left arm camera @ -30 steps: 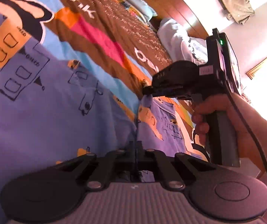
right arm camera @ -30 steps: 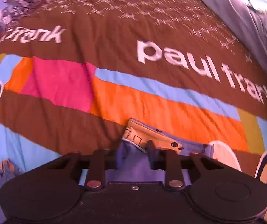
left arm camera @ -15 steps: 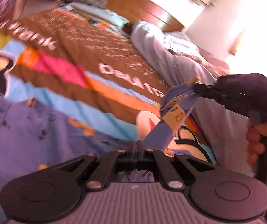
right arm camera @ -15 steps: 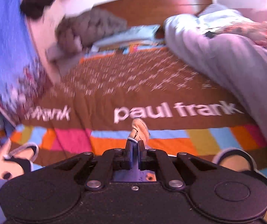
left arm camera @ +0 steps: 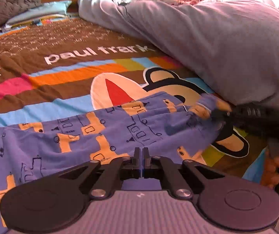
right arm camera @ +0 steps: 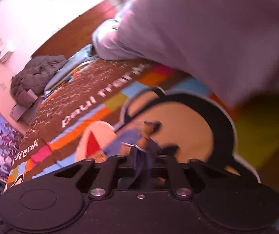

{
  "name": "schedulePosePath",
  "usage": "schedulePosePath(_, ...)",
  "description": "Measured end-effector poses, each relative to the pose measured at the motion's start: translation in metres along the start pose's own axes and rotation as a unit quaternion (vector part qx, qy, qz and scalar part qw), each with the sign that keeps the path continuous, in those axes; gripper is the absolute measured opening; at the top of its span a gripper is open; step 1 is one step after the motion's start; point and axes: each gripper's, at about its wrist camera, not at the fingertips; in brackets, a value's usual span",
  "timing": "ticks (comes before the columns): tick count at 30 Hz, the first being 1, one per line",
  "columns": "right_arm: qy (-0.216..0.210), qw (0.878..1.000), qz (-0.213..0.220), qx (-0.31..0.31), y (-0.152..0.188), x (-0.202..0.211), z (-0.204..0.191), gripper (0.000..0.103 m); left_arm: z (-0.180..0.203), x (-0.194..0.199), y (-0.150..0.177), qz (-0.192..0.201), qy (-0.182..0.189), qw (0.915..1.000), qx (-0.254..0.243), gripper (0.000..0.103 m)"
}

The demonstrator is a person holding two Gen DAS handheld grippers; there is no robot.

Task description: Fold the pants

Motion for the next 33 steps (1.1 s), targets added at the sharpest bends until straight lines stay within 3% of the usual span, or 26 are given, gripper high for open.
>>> schedulePosePath(2, 0.001, 1.0, 0.001, -0.018, 0.008, 0.007, 0.016, 0.033, -0.002, 0.001, -0.008, 0.004, -0.002, 1.0, 0.004, 0.003)
schedulePosePath(5, -0.009, 0.999, -0.001, -0.033, 0.009, 0.015, 0.028, 0.047, 0.005, -0.015, -0.031, 0.011, -0.009, 0.9998, -0.015, 0.013)
schedulePosePath(7, -0.023, 0.999, 0.002, -0.022, 0.007, 0.019, 0.034, 0.062, 0.015, -0.034, -0.046, 0.012, -0.007, 0.999, -0.043, 0.036)
schedulePosePath(9, -0.046, 0.998, -0.016, -0.041, 0.009, 0.017, 0.047, 0.064, 0.022, -0.06, -0.058, 0.004, 0.005, 0.9977, -0.067, 0.055)
schedulePosePath(11, -0.056, 0.995, -0.045, -0.075, 0.011, 0.009, 0.061, 0.064, 0.028, -0.09, -0.07, -0.01, 0.02, 0.9968, -0.077, 0.061)
schedulePosePath(17, -0.106, 0.982, -0.083, -0.135, 0.007, -0.021, 0.071, 0.064, 0.034, -0.173, -0.099, -0.086, 0.022, 0.9959, -0.012, 0.056)
schedulePosePath(20, -0.133, 0.974, -0.107, -0.151, 0.007, -0.034, 0.072, 0.063, 0.045, -0.205, -0.105, -0.167, 0.051, 0.9844, -0.02, 0.057)
schedulePosePath(23, -0.139, 0.972, -0.105, -0.158, 0.006, -0.038, 0.073, 0.058, 0.057, -0.223, -0.106, -0.225, 0.041, 0.9717, -0.057, 0.055)
schedulePosePath(25, -0.138, 0.973, -0.098, -0.155, 0.005, -0.038, 0.073, 0.042, 0.064, -0.223, -0.11, -0.237, 0.042, 0.968, -0.07, 0.021)
schedulePosePath(27, -0.135, 0.977, -0.091, -0.134, 0.004, -0.037, 0.068, 0.021, 0.067, -0.218, -0.115, -0.233, 0.038, 0.9698, -0.061, 0.017)
schedulePosePath(29, -0.134, 0.983, -0.068, -0.103, 0.003, -0.029, 0.062, 0.013, 0.072, -0.203, -0.121, -0.207, 0.049, 0.9749, -0.067, 0.013)
schedulePosePath(31, -0.134, 0.989, -0.033, -0.051, 0.0, -0.017, 0.05, 0.011, 0.075, -0.175, -0.129, -0.142, 0.1, 0.9824, -0.069, 0.005)
schedulePosePath(33, -0.142, 0.989, 0.02, 0.029, -0.002, 0.002, 0.031, 0.01, 0.072, -0.144, -0.134, -0.064, 0.174, 0.9816, -0.046, 0.005)
Point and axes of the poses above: each gripper's, at about its wrist camera, not at the fingertips, and x roughly against the way its jaws point, z to its right, y to its underside, and after that the axes turned 10 degrees about z, right-handed
